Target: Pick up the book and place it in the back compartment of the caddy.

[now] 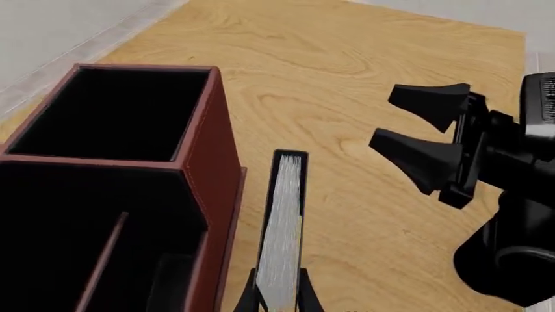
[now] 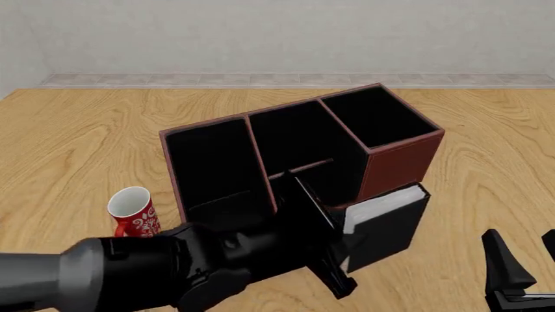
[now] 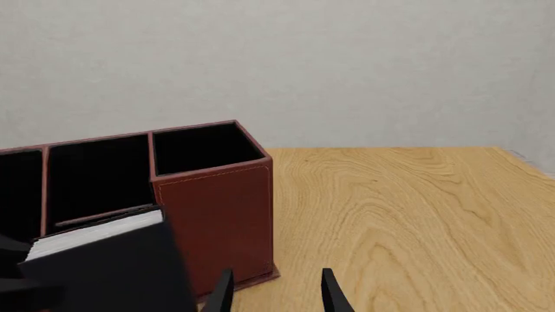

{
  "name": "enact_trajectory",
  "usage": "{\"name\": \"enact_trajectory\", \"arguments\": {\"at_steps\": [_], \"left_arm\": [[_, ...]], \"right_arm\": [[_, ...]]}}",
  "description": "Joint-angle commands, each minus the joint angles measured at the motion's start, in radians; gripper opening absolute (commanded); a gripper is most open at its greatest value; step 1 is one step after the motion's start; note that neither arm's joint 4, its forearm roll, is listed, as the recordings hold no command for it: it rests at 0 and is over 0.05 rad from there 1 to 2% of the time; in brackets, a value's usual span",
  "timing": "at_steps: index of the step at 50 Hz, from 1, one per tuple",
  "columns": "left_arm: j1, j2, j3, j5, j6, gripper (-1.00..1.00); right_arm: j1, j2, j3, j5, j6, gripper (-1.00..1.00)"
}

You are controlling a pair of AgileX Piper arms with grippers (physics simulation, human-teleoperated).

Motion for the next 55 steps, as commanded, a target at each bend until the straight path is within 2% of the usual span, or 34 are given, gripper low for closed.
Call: {"name": "enact_trajectory", "arguments": {"at_steps": [1, 17, 32, 46, 48, 55], "left_arm": [[0.031, -0.125, 0.004, 0.086, 0.049, -1.0], [0.068, -0.215, -0.005, 0.19, 0.088, -1.0], [0.124, -0.232, 0.001, 0.217, 0.107, -1.0], [0.202, -0.232, -0.063, 0.265, 0.124, -1.0], [0.184, -0.226, -0.054, 0.264, 0.167, -1.0], [0.183, -0.218, -0.043, 0.258, 0.178, -1.0]], "right_arm": [[0.0, 0.0, 0.0, 0.0, 0.001, 1.0], [0.0, 0.0, 0.0, 0.0, 0.0, 1.0], [0.0, 0.0, 0.0, 0.0, 0.0, 1.0], [0.0, 0.0, 0.0, 0.0, 0.0, 1.0], [0.0, 0.0, 0.0, 0.0, 0.0, 1.0], [0.0, 0.0, 0.0, 0.0, 0.0, 1.0]]}}
